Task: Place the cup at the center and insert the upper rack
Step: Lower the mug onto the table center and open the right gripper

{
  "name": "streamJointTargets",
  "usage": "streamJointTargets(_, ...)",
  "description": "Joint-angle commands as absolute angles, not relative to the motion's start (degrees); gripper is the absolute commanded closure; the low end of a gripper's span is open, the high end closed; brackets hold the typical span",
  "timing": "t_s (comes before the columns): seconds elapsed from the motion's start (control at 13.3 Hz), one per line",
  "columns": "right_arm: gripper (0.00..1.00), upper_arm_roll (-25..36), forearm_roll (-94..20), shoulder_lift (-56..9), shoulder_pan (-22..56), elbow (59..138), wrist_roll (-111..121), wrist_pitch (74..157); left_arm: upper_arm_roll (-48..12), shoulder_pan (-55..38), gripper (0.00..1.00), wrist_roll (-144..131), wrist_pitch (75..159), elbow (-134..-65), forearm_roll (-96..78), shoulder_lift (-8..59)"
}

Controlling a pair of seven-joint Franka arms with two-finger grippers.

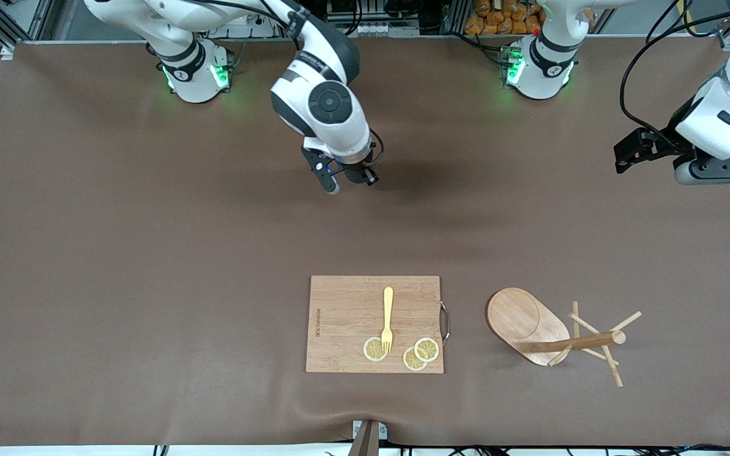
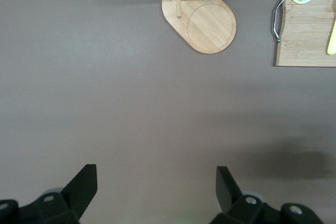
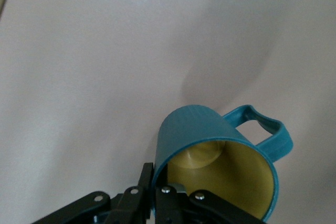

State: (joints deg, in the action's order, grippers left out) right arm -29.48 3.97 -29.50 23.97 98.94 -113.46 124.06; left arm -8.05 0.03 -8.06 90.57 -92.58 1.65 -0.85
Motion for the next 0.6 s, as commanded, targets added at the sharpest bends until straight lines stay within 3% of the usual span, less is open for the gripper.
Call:
streamJointTargets(0.0, 1.0, -29.1, 8.6, -33.2, 26.1, 98.3, -119.3, 126.4, -8.3, 0.1, 0.0, -8.9, 91.7, -94.1, 2.0, -2.4)
streamJointTargets(0.53, 1.0, -28.3, 13.0, -37.4, 28.8, 98.3, -127.2, 131.4, -8.3, 0.1, 0.0, -8.9, 91.8, -94.6, 2.0, -2.1)
